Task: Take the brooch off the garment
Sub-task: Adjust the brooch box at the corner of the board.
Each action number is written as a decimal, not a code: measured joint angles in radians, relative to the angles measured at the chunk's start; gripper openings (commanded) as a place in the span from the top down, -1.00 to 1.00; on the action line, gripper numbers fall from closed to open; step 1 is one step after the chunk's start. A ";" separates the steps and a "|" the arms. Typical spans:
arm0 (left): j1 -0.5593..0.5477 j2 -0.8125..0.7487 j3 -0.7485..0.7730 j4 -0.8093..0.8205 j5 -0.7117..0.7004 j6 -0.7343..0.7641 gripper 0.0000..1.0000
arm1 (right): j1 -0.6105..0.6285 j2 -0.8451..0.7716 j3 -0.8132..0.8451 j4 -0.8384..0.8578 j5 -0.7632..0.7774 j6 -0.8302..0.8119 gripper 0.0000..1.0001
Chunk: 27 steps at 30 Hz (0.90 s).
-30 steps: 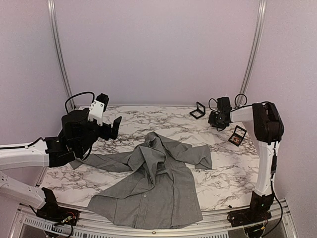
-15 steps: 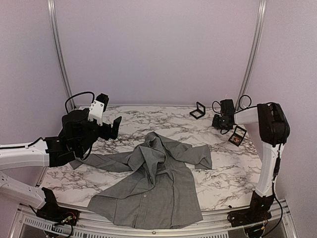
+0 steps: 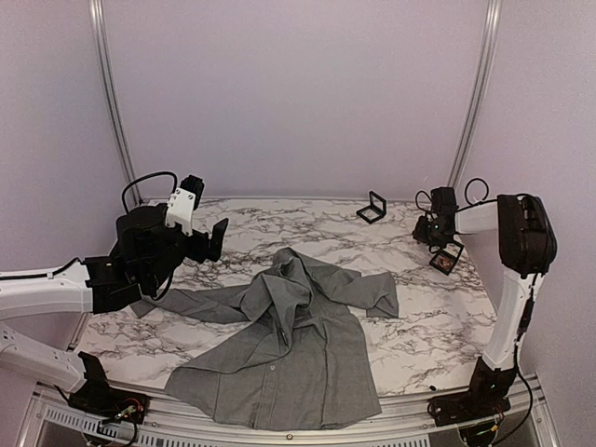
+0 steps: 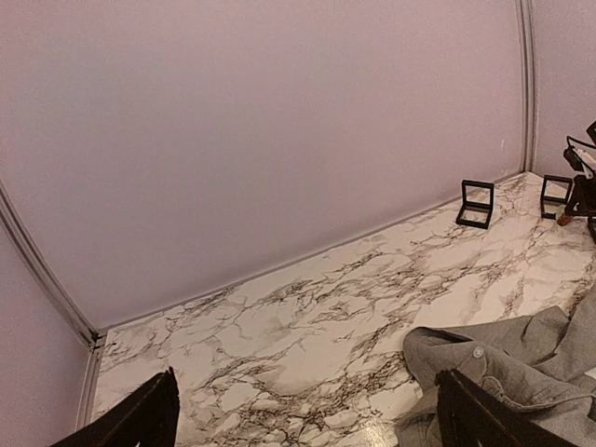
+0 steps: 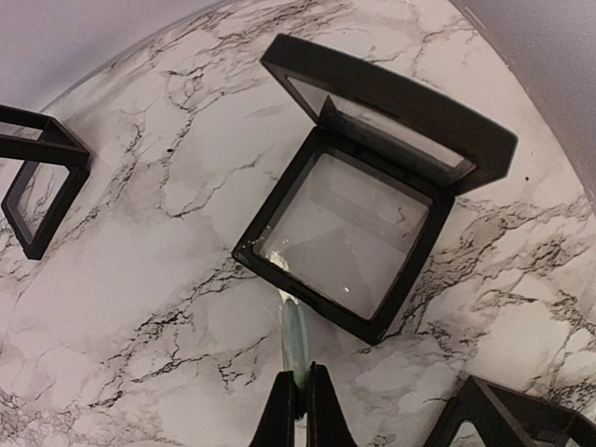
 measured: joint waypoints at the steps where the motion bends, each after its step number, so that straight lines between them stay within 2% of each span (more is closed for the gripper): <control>1: 0.000 0.000 0.000 0.000 0.000 0.000 -0.98 | 0.000 0.000 0.000 0.000 -0.005 0.000 1.00; 12: 0.000 0.000 0.000 0.000 0.004 0.000 -0.98 | -0.054 0.000 -0.001 0.025 -0.149 0.080 1.00; 18: 0.000 -0.002 0.000 -0.001 0.010 -0.001 -0.98 | -0.108 0.000 -0.001 0.063 -0.187 0.133 1.00; 27: 0.000 -0.002 0.000 -0.009 0.011 -0.001 -0.98 | -0.112 0.000 -0.001 0.111 -0.236 0.182 1.00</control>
